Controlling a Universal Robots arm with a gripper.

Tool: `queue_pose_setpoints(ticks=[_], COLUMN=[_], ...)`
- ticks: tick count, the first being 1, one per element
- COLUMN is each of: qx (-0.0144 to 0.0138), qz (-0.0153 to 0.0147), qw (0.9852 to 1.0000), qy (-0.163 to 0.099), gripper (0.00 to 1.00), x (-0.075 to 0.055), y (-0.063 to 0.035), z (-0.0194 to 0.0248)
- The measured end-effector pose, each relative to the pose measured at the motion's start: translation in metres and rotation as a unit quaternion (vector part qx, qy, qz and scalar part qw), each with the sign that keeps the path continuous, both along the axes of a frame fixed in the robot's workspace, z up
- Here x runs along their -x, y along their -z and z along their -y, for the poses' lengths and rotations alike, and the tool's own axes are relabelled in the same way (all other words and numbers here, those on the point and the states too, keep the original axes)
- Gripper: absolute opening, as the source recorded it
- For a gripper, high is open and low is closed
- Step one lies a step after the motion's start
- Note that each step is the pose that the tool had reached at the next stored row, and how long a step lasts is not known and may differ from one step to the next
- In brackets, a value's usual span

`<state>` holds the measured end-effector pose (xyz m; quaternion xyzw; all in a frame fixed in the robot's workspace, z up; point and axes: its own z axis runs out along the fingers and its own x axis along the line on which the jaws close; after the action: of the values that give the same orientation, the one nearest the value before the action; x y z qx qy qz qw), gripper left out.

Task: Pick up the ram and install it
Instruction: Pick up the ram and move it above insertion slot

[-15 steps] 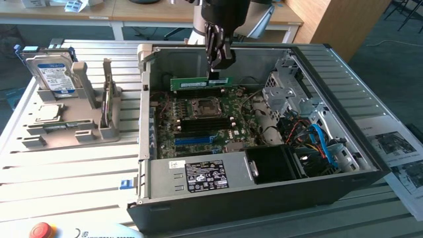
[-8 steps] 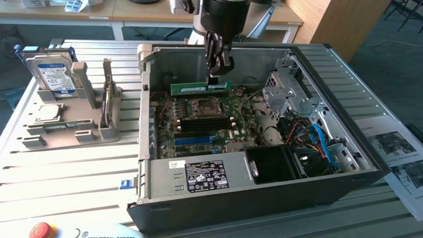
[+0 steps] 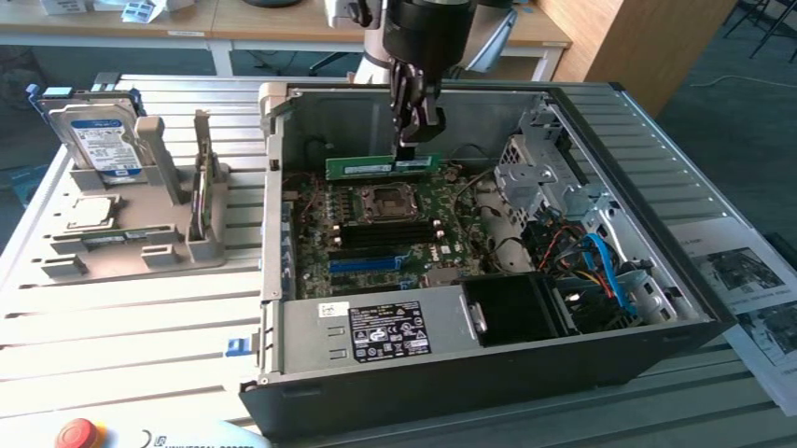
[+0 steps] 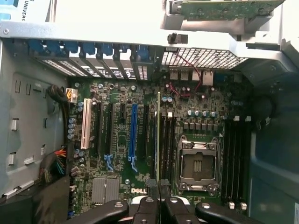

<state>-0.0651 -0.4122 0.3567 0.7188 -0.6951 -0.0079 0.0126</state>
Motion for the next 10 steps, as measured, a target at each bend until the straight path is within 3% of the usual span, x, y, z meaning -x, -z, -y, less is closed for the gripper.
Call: queue_pose_setpoints(ticks=[6,10], qx=[0.0,-0.0001], qz=[-0.0007,-0.0008], qw=[1.0,1.0], qy=[0.001,0.001], gripper=[0.11,0.11], x=[-0.016,-0.018], y=[0.0001,0.0002], z=[0.0,0.0])
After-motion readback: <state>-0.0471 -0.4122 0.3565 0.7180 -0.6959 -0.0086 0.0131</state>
